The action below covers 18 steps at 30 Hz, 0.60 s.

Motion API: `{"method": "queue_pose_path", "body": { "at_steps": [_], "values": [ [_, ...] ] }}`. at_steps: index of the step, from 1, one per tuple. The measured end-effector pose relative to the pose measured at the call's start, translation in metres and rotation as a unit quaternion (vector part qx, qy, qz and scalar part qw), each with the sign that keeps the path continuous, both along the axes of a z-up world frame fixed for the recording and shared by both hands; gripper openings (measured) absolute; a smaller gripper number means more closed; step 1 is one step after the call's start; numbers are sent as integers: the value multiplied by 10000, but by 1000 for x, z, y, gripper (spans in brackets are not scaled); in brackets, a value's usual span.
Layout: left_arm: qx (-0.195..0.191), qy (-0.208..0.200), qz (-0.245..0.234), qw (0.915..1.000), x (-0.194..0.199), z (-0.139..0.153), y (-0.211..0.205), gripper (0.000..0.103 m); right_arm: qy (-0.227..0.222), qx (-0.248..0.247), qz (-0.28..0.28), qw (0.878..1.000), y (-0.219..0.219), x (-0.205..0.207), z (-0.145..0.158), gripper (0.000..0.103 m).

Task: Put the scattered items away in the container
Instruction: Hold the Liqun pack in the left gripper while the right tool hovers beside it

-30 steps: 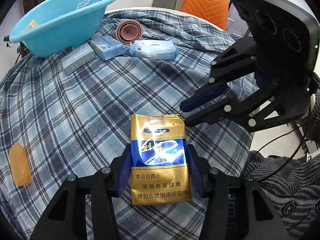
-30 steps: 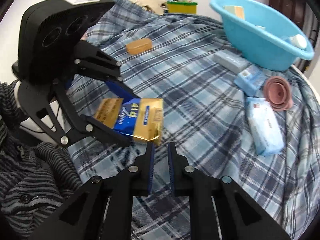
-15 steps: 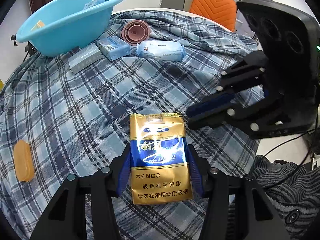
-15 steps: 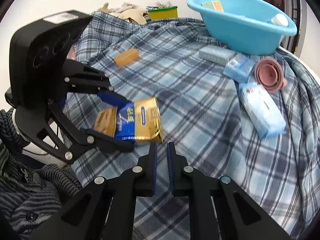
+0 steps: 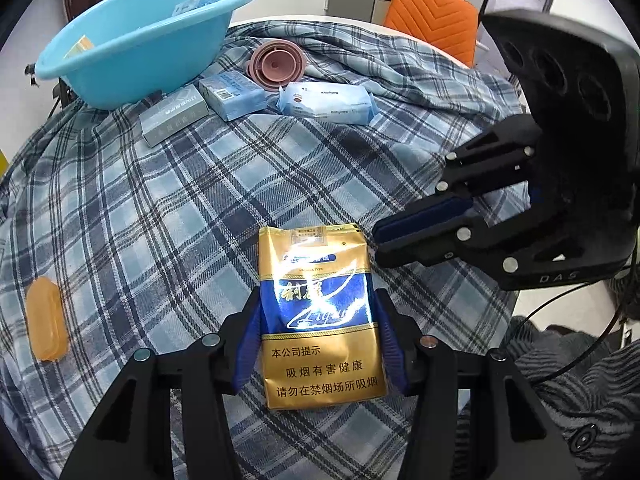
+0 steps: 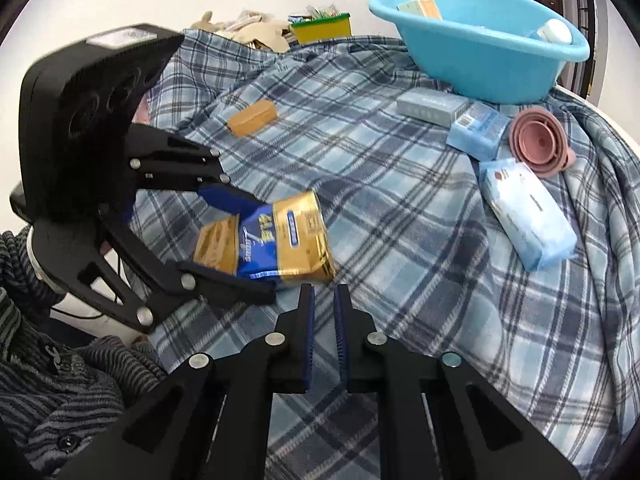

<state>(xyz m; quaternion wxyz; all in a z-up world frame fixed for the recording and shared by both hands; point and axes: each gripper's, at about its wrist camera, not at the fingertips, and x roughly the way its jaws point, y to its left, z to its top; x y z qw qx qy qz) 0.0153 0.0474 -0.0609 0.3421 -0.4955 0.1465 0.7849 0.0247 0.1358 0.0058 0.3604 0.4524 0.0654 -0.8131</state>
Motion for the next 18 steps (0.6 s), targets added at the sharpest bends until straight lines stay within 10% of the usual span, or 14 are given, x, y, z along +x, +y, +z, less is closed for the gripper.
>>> {"method": "queue_pose_path", "body": {
  "at_steps": [18],
  "values": [
    [-181,252,193,9993,-14,14,-10,81,33,-31,300,9995,4,-4,11,11]
  ]
}}
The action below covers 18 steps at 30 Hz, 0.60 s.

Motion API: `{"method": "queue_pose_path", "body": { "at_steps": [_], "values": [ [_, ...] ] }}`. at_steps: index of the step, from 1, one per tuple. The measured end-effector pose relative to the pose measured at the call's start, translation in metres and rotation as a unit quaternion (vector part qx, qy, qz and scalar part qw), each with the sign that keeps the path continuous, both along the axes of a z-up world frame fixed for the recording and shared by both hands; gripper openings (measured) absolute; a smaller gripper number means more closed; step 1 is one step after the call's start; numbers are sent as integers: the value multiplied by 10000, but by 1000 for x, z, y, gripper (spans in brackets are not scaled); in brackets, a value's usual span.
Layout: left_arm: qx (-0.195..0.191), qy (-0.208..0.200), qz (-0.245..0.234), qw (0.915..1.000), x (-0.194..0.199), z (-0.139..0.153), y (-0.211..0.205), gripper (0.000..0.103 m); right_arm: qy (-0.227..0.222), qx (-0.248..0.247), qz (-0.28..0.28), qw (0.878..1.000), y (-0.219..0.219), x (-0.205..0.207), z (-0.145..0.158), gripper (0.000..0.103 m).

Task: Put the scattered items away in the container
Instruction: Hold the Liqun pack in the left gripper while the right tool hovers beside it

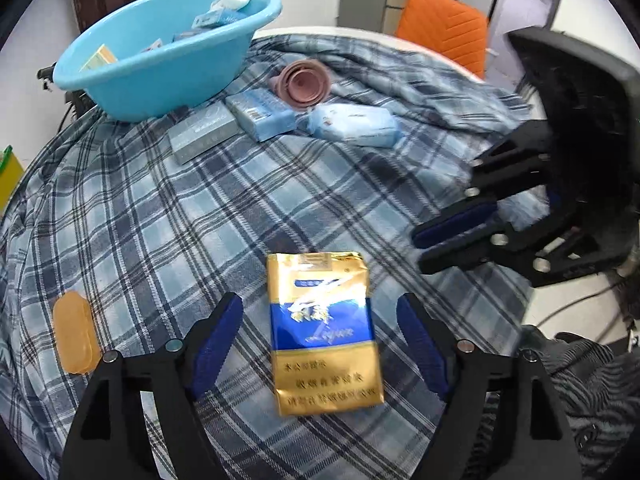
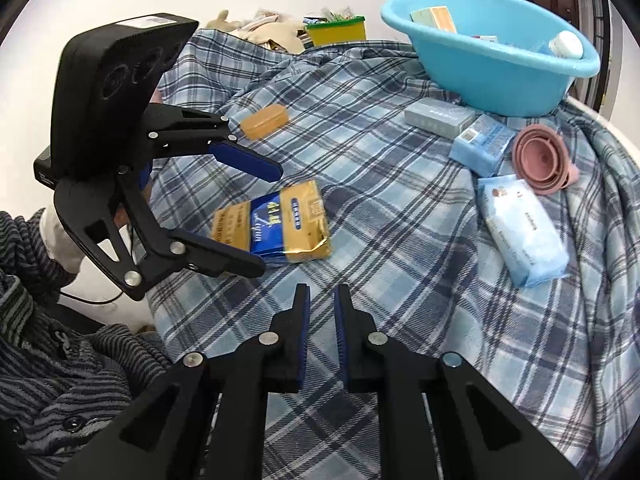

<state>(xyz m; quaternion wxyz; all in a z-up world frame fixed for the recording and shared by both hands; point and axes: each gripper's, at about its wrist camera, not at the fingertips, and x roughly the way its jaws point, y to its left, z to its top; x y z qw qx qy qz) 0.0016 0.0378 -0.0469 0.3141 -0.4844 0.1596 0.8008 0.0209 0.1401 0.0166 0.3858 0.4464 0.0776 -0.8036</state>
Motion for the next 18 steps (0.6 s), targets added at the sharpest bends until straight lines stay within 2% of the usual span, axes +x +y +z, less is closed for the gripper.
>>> {"method": "queue_pose_path", "body": {
  "at_steps": [3,4,6,8,9,11,13,16,17,18],
  "values": [
    [-200,74,242,9995,-5,-8,8,81,189,46,-221,9996,3,5,5,13],
    [-215,93,345,9991,-6,-10,8,81,360,151,-392,9985,4,7,8,17],
    [-237,191,856,9959,-8,-13,7,81,766,395,-863,9925,7,12,15,31],
    [-204,351,1288,9908,-7,-13,4,81,1309,512,-1684,9757,13,19,24,79],
    [-152,446,1549,9868,-4,-13,2,81,1575,397,-2070,9648,18,24,29,85],
    [11,454,1768,9832,1,-12,-2,81,1766,158,-2437,9535,25,32,35,86],
    [104,367,1846,9821,4,-14,-3,81,1715,60,-2537,9519,26,33,36,86],
    [-17,263,1904,9814,2,-21,-1,81,1710,102,-2530,9522,25,34,37,86],
    [-55,347,1867,9818,4,-21,2,79,1689,152,-2512,9530,25,33,37,86],
    [-13,369,1806,9829,5,-20,2,62,1669,196,-2503,9535,25,33,37,86]
  ]
}}
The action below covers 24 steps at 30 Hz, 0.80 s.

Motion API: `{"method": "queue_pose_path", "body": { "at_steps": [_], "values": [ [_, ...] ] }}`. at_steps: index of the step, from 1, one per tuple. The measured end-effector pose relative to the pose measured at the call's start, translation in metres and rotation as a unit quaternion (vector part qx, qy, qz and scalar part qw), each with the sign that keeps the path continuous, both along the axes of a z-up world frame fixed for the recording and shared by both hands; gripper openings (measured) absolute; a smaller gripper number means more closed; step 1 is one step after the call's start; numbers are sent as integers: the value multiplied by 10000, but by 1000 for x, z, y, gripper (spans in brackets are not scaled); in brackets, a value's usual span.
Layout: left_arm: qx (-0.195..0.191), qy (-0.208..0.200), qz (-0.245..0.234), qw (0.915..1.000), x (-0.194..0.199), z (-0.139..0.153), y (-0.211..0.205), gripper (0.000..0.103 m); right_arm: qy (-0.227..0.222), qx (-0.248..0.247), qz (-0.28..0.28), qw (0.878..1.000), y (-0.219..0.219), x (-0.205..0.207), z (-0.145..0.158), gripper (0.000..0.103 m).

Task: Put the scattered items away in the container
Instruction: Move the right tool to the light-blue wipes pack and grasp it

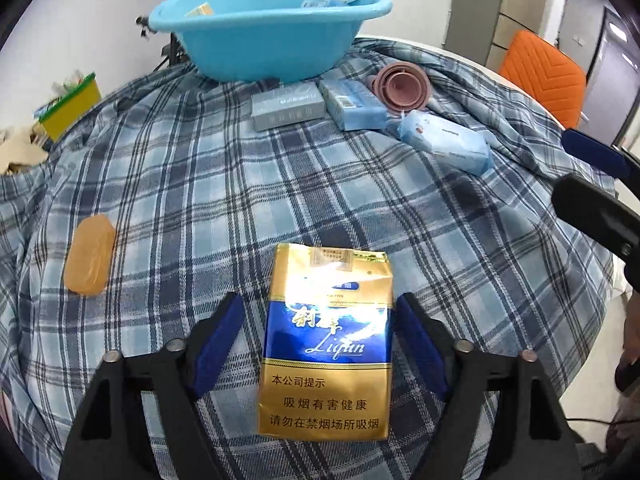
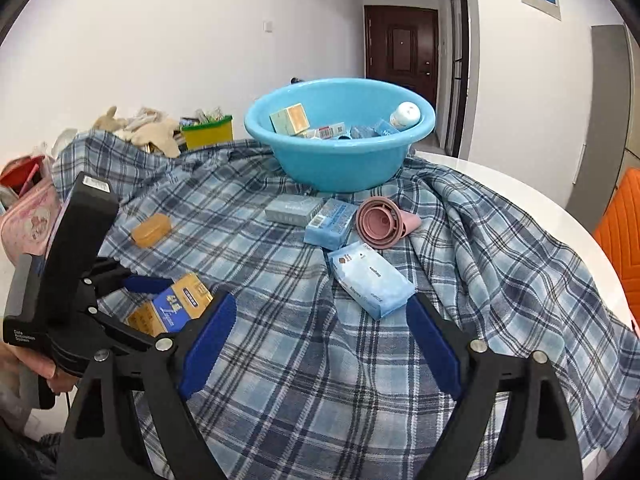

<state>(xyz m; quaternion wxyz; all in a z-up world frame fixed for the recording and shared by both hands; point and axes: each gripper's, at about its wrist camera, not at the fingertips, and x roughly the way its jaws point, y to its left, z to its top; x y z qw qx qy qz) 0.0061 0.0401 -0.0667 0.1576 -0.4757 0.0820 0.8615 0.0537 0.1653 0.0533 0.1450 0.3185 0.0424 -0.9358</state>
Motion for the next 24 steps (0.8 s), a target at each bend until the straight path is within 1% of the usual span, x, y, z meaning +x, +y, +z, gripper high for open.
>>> {"method": "queue_pose_path", "body": {
  "at_steps": [1,4,9,11,12,14,15,17,19,21,24],
  "values": [
    [8,39,-36,10000,1,3,1,55,-18,18,-21,10000,0,-1,-1,86],
    [224,67,-2,9997,0,10,-4,54,-100,-22,-49,9999,8,-3,-1,86],
    [164,234,99,9995,0,20,-10,54,-277,-24,155,9995,14,-16,-2,86],
    [169,257,129,9994,-3,23,-12,54,-251,69,100,9996,17,-25,-1,85],
    [162,281,145,9994,-4,25,-13,54,-224,128,80,9996,19,-30,-1,84],
    [129,345,193,9991,-6,28,-12,54,-130,267,94,9995,24,-42,1,67],
    [99,367,195,9991,-7,29,-11,54,-132,376,126,9991,25,-49,0,64],
    [112,372,199,9990,-9,31,-10,54,-301,576,273,9975,27,-63,-6,54],
    [140,352,165,9991,-11,32,-8,54,-619,552,668,9943,29,-77,-14,48],
    [111,356,120,9992,-12,32,-6,54,-817,538,973,9904,31,-85,-19,48],
    [84,311,80,9994,-14,30,-2,54,-820,858,1357,9836,27,-90,-23,48]
  ]
}}
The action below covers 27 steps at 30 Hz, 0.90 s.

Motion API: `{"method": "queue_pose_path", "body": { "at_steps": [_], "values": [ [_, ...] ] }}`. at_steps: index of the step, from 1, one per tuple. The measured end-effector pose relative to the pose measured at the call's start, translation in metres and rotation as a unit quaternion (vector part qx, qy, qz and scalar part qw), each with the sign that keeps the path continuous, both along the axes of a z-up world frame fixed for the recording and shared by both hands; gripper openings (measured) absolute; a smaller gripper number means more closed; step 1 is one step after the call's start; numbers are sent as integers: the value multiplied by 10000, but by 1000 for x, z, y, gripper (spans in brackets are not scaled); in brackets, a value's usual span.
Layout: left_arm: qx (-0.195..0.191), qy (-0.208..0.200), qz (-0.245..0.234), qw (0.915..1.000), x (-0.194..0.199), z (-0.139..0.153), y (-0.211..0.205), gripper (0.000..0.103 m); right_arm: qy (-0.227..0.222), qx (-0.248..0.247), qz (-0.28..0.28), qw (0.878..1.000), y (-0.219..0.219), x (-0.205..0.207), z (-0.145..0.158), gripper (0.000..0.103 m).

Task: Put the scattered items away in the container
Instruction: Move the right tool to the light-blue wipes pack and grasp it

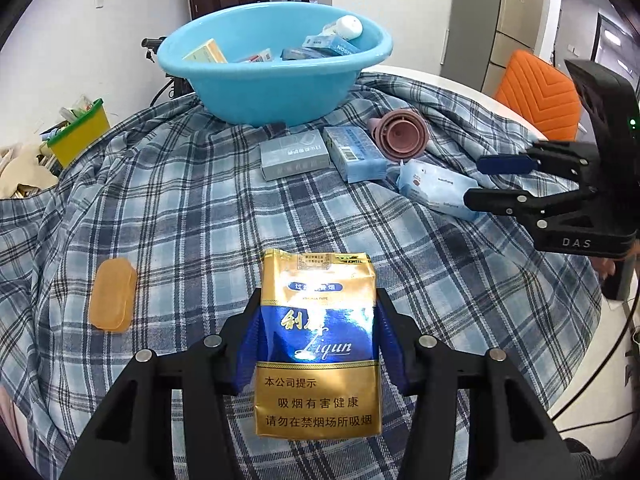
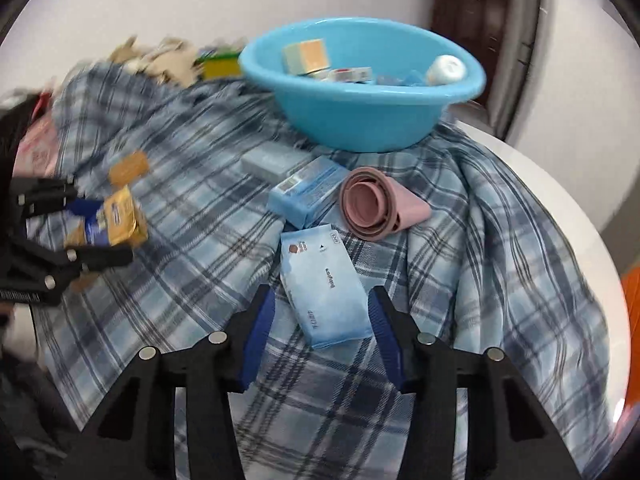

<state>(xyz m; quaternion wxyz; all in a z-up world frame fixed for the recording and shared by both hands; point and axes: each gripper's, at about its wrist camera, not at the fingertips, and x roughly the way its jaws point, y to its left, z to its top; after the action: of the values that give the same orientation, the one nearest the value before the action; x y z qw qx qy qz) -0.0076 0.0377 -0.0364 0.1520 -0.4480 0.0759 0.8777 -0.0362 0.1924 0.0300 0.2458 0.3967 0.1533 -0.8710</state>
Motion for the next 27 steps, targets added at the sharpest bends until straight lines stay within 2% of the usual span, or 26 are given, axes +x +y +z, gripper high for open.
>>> {"method": "queue_pose_path", "body": {
  "at_steps": [4,14,20,27],
  "values": [
    [9,-72,-8,10000,-3,-3,1,54,-177,109,343,9992,-6,-8,-5,48],
    [-27,-152,-29,9999,-5,-7,0,54,-303,502,433,9973,-15,-25,-18,49],
    [11,-139,-8,9999,-5,-6,-2,54,-425,510,448,9968,-13,-31,-20,54],
    [-2,-142,12,9999,-5,-6,-3,54,-505,402,357,9973,-12,-34,-27,54]
  ]
}}
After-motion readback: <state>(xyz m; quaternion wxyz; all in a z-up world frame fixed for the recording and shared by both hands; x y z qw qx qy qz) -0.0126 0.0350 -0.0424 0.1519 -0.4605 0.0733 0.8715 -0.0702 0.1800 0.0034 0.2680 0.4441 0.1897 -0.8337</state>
